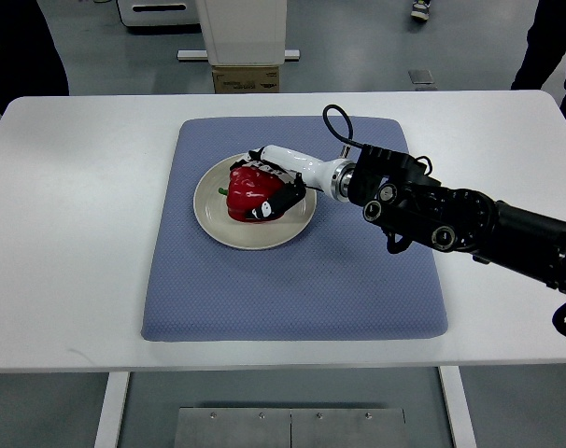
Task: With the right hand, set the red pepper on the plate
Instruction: 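Open the right hand and withdraw it away from the plate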
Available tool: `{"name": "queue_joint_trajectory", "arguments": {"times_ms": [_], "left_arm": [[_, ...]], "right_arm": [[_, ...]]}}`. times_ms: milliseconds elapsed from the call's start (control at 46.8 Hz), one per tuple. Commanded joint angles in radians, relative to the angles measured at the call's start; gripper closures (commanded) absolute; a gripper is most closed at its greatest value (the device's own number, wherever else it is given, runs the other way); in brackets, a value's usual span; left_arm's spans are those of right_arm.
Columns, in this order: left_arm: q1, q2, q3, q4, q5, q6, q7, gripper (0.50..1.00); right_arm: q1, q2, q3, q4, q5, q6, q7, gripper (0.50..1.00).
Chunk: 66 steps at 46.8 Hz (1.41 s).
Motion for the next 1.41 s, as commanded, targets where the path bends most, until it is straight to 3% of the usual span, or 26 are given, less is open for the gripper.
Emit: {"name": "queue_joint_trajectory", "arguments": {"times_ms": [0, 214, 705, 1025, 1388], "left_arm": [[0.0, 0.0, 0.0, 0.0, 0.0, 0.0, 0.0, 0.5], [0.0, 0.0, 0.0, 0.0, 0.0, 0.0, 0.0, 0.5], [0.0, 0.0, 0.0, 0.0, 0.0, 0.0, 0.0, 0.5], [0.0, 0.0, 0.0, 0.0, 0.0, 0.0, 0.0, 0.5], [0.0, 0.0, 0.0, 0.0, 0.0, 0.0, 0.0, 0.5]], "right_arm": [[0.0, 0.0, 0.001, 0.0, 0.011, 0.0, 0.0, 0.534], [0.005, 0.0, 0.001, -0.003, 0.03, 0.001, -0.005, 0.505], [0.031, 0.0, 0.114, -0.002, 0.042, 0.003, -0.009, 0.507], [0.005, -0.127, 0.257, -0.009, 0.171, 0.0, -0.038, 0.511], [-0.121, -0.16, 0.419, -0.068, 0.317, -0.09, -0.043, 0.513]]}}
